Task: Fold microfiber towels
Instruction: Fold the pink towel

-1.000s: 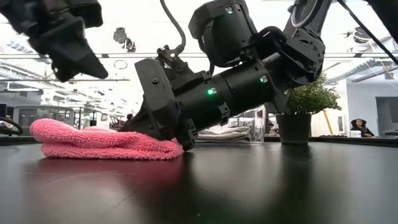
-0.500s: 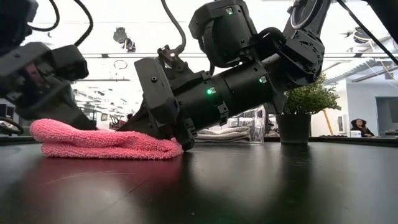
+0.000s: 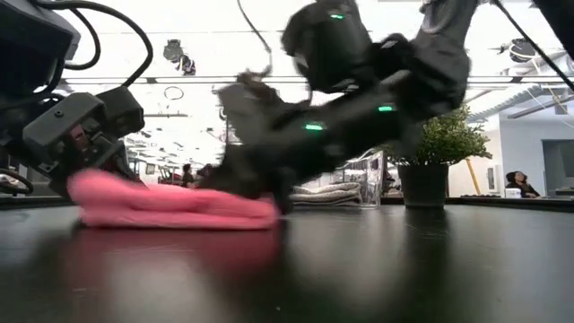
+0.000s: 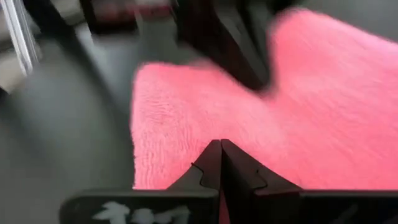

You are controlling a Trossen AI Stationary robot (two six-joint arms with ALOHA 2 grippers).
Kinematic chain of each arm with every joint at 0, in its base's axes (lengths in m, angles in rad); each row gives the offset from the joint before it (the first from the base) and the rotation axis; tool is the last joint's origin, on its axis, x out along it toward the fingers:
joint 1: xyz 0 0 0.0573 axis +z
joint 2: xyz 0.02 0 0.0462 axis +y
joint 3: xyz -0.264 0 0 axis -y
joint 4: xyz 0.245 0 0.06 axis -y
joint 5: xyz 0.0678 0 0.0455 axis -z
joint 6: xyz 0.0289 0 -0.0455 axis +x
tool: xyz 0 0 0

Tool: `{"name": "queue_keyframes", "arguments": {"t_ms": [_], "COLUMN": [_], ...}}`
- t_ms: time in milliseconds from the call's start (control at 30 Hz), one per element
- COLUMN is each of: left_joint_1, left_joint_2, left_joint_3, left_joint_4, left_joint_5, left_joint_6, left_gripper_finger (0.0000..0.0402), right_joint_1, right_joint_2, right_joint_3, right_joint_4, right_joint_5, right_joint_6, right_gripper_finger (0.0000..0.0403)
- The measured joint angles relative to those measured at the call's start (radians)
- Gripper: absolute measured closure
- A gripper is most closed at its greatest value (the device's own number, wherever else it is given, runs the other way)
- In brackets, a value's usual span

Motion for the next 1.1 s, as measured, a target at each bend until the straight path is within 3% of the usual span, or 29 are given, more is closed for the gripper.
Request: {"name": "queue_keyframes", "arguments": {"t_ms": [167,267,400,633,900,1100], "left_joint_1": [0.002,0.002,0.002,0.002,0.002,0.002], "left_joint_2": [-0.014,-0.017,-0.017,-0.017,-0.017,-0.017], "left_joint_3": [0.001,0.001,0.0,0.0,0.0,0.0], "left_joint_4": [-0.011,-0.01,-0.011,-0.014,-0.015,-0.015], "left_joint_5": [0.023,0.029,0.03,0.036,0.039,0.038], "left_joint_6": [0.002,0.003,0.003,0.002,0.002,0.001], "left_gripper_finger": [0.0401,0.0401,0.0401,0.0401,0.0401,0.0401], "right_joint_1": [-0.027,-0.059,-0.1,-0.141,-0.138,-0.138], "right_joint_2": [-0.178,-0.206,-0.174,-0.068,-0.09,-0.058], "right_joint_3": [-0.008,-0.016,-0.03,-0.007,0.113,0.122], "right_joint_4": [-0.159,-0.211,-0.206,0.05,0.018,-0.029], "right_joint_5": [0.021,0.019,0.018,-0.059,-0.117,-0.113], "right_joint_6": [-0.14,-0.169,-0.168,-0.196,-0.311,-0.314], "right_gripper_finger": [0.0403,0.0403,0.0403,0.0403,0.0403,0.0403]}}
